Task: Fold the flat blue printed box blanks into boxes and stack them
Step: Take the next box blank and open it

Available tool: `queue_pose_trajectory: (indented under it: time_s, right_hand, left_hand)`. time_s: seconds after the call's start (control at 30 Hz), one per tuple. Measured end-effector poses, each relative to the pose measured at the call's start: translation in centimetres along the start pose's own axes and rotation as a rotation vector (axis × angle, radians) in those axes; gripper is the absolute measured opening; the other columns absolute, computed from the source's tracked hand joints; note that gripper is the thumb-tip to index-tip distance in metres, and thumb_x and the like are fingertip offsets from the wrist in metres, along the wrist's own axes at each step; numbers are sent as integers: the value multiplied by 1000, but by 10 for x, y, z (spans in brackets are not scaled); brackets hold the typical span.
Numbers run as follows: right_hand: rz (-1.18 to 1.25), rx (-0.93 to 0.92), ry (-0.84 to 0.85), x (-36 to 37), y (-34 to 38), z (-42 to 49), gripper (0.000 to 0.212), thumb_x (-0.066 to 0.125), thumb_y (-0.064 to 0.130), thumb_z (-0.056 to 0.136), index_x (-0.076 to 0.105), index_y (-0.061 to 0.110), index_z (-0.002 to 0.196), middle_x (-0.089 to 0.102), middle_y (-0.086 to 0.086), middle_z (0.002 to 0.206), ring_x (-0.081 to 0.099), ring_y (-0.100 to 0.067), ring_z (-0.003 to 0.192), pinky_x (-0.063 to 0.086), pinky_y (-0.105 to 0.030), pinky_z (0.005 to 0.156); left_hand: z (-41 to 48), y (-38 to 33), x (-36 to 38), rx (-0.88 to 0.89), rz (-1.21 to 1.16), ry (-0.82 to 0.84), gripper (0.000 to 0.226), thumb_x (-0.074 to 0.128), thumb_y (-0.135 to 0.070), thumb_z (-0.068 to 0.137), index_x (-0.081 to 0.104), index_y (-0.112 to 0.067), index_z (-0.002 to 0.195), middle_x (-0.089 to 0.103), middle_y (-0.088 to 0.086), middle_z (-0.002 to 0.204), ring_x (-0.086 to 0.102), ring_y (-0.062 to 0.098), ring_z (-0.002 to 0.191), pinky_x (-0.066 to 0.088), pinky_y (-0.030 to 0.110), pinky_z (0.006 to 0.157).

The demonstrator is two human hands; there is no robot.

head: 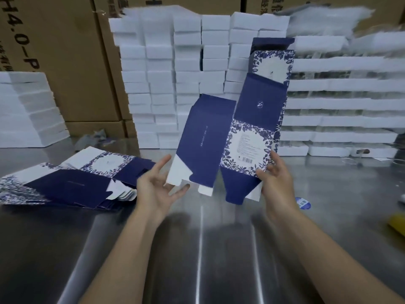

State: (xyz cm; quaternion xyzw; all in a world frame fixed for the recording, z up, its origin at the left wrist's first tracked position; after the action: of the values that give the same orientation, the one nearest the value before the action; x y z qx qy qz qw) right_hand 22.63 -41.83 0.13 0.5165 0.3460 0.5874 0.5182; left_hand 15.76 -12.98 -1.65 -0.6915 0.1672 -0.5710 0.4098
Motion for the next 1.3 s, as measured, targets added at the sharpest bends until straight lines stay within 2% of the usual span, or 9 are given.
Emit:
queue_pose_trajectory:
  time_s: [0.13,0.33,0.57,0.7,0.8,0.9,1.0,1.13,1.3]
  right_hand:
    - [-107,-39,1,-10,6,6,62,52,-5,102,57,52,127,68,5,116,66,13,83,53,-10,66]
    - [-129,-74,75,-1,9,-1,60,50,-2,99,61,49,131,70,0,115,67,2,84,53,-16,65]
    - [-59,-55,224,22,23,-22,31,56,47,107,69,32,131,75,9,125,71,-12,115,51,-40,107]
    - [-23,79,359,33,29,-41,45,41,71,102,77,46,110,80,7,111,78,-21,95,61,-36,71]
    - [50,183,481,39,30,-49,54,36,84,93,79,53,103,81,11,107,79,-14,84,58,-30,55]
    - [157,233,536,42,30,-50,71,47,89,81,79,39,120,78,1,122,78,-23,103,62,-36,66]
    - [204,197,595,44,32,-51,57,66,67,91,75,27,130,71,-5,137,71,-24,122,62,-35,84]
    - [-11,57,519,38,33,-42,36,74,41,96,75,21,126,77,-3,125,75,-27,113,64,-39,81]
    - [-313,-209,367,37,45,-45,17,70,40,100,77,25,103,81,2,97,78,-26,90,64,-58,76]
  left_hand:
    - [5,6,8,-94,209,118,43,49,-58,101,80,-35,120,76,6,127,75,26,111,55,51,95]
    - [-1,9,30,-103,187,280,43,58,-55,104,75,-28,133,71,-1,139,69,24,127,59,44,95]
    - [-21,7,45,-139,238,433,62,64,-65,95,61,-35,148,60,3,153,61,31,133,50,48,108]
    - [-29,13,62,-106,413,455,83,69,-80,82,50,-45,153,61,5,152,53,39,143,35,62,121]
    - [-33,5,71,7,469,369,107,81,-87,59,39,-56,153,68,-9,142,67,25,130,45,55,115]
    - [-32,-9,72,227,478,233,116,91,-82,47,35,-62,146,77,-17,122,74,9,113,52,40,104]
    - [-34,-17,68,397,495,116,108,95,-75,51,33,-70,139,74,-17,125,74,7,111,55,38,101]
    - [-46,-34,64,710,733,-95,117,89,-75,56,22,-61,151,41,-49,122,52,-4,117,40,17,88]
    - [-65,-29,69,924,955,-271,119,93,-51,69,13,-57,158,38,-26,127,49,8,121,42,31,85]
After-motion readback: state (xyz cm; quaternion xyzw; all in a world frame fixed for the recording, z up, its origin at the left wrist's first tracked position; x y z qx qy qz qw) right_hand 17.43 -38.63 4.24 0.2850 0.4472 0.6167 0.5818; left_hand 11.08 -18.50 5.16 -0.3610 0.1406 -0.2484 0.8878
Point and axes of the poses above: each hand's wrist, its own z-axis towards the middle knuckle, its own x-axis out of the palm, y = z × x, the point moved 6 cm from there along z, towards the middle knuckle
